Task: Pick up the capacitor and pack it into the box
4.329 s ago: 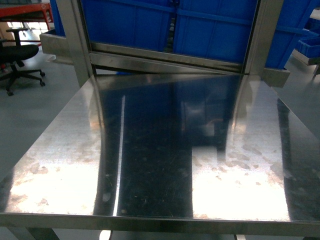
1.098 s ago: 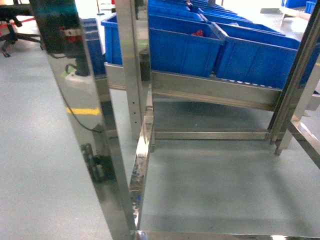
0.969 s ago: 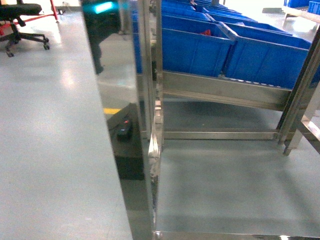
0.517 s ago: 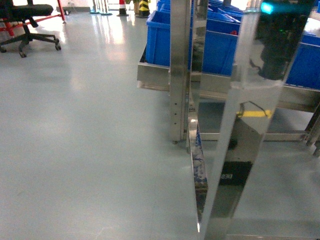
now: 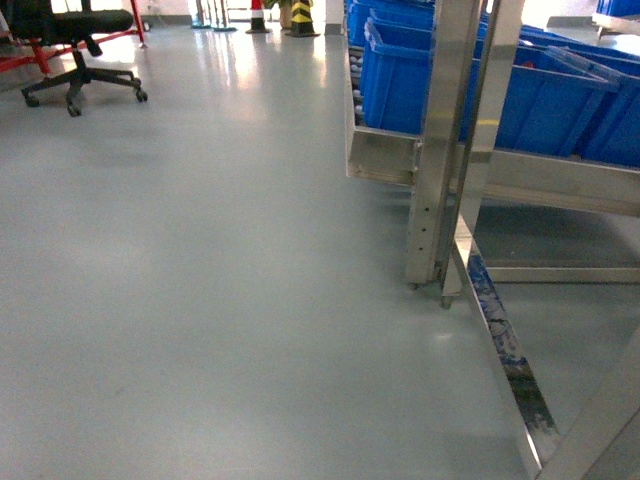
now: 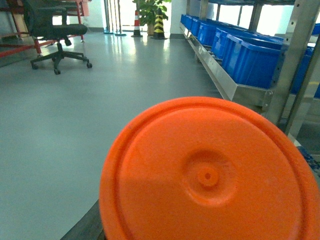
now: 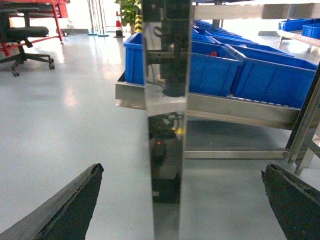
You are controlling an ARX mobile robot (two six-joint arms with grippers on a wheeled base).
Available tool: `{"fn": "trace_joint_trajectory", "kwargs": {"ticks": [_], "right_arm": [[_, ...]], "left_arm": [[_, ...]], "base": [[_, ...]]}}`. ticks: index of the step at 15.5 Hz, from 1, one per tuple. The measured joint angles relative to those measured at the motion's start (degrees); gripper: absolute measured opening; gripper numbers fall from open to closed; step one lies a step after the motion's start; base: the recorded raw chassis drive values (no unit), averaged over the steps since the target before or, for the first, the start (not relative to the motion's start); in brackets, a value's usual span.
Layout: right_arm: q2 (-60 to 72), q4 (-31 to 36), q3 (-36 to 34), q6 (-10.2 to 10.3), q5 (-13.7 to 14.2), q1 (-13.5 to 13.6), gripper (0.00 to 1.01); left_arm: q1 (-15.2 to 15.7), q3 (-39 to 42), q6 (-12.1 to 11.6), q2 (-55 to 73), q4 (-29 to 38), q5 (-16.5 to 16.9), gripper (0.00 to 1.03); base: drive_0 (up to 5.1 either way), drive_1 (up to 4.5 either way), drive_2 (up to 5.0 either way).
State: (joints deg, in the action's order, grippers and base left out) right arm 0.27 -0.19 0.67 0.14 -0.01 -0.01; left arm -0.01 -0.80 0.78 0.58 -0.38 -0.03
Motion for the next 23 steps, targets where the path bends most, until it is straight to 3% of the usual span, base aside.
{"fn": "trace_joint_trajectory", "kwargs": {"ticks": [23], "right_arm": [[0.0, -0.2, 0.0, 0.0, 0.0, 0.0, 0.98]], "left_arm": [[0.0, 0.0, 0.0, 0.0, 0.0, 0.0, 0.44]], "base": [[-5.0, 2.43, 2.4]]}}
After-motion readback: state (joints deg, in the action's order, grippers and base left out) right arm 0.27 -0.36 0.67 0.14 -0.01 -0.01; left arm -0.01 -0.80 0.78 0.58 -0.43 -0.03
